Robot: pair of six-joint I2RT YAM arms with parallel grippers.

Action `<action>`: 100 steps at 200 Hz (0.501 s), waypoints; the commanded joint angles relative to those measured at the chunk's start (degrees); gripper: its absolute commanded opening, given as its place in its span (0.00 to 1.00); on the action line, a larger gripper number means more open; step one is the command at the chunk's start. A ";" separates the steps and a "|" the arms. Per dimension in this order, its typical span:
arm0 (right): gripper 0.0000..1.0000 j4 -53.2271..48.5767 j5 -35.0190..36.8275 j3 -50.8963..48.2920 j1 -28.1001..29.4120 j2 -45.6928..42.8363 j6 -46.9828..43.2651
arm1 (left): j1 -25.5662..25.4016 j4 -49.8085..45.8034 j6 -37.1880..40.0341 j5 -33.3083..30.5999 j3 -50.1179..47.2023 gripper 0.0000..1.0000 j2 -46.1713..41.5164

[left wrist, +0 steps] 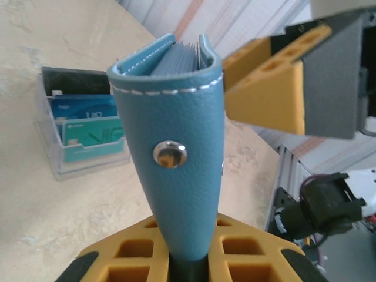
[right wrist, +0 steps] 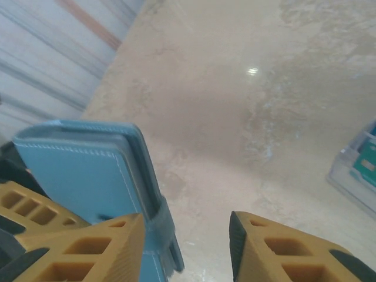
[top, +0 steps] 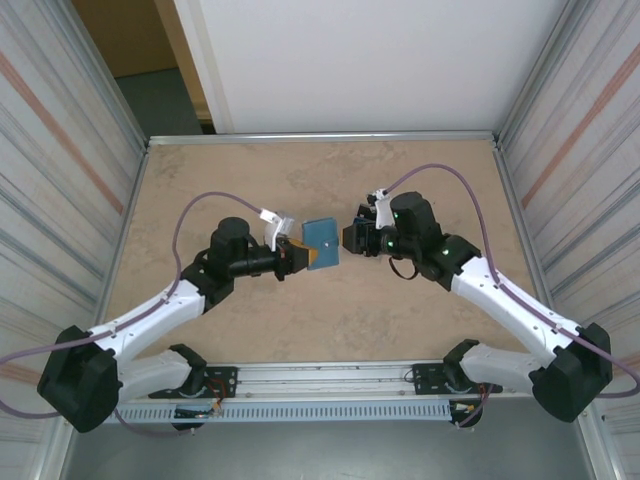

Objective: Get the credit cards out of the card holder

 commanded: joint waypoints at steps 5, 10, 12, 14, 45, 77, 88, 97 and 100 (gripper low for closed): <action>0.41 -1.19 10.52 1.82 4.09 -1.43 3.08 | -0.48 0.30 1.18 -3.30 1.33 0.00 -0.54; 0.41 -1.06 11.14 1.84 4.75 -1.26 3.18 | -0.48 0.19 1.19 -3.41 1.58 0.00 -0.24; 0.41 -0.98 11.42 1.87 5.08 -1.22 3.22 | -0.46 0.14 1.19 -3.52 1.72 0.00 -0.11; 0.40 -0.96 11.63 1.87 5.34 -1.08 3.33 | -0.41 0.06 1.12 -3.59 1.84 0.00 -0.02; 0.38 -1.72 14.65 3.95 8.11 1.43 3.62 | -0.44 0.98 0.20 -4.51 2.45 0.00 1.72; 0.36 -1.65 14.90 6.57 9.97 5.17 3.54 | -0.42 1.91 -0.85 -4.11 2.74 0.00 2.84; 0.35 -1.71 15.32 7.45 10.56 6.39 3.24 | -0.46 2.09 -0.92 -4.03 2.75 0.00 3.00; 0.35 -1.91 15.61 8.29 10.76 7.35 3.24 | -0.46 1.98 -0.92 -4.08 2.72 0.00 2.95; 0.35 -1.93 15.68 8.50 10.78 7.72 3.23 | -0.40 1.94 -0.92 -4.08 2.73 0.00 2.99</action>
